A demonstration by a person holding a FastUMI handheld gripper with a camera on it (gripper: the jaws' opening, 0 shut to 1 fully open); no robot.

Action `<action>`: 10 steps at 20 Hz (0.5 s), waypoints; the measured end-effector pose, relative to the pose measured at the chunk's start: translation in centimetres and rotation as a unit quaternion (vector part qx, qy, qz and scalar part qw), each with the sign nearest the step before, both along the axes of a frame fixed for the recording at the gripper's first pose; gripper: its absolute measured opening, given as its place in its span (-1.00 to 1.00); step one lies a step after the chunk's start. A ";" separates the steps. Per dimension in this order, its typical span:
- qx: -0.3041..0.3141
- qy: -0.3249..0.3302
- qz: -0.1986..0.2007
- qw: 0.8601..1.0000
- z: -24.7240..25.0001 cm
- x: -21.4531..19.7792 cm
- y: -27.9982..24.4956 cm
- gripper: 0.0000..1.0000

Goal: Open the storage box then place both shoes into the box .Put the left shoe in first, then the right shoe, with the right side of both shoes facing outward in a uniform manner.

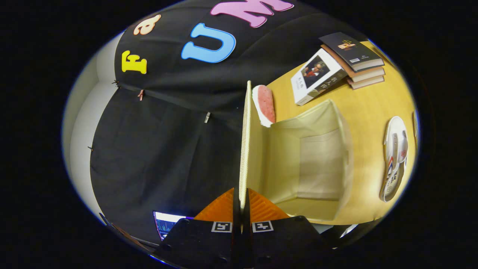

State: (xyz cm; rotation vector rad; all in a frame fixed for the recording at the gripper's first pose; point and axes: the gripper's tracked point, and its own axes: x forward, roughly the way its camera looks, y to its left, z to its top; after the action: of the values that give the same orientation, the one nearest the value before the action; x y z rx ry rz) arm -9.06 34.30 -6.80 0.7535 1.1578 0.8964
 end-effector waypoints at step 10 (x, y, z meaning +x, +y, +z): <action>0.024 0.001 0.041 0.999 0.7 -3.2 13.4 -0.90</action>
State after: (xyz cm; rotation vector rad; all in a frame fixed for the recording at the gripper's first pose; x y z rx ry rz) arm -12.27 47.68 -6.13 0.7503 1.1804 0.9946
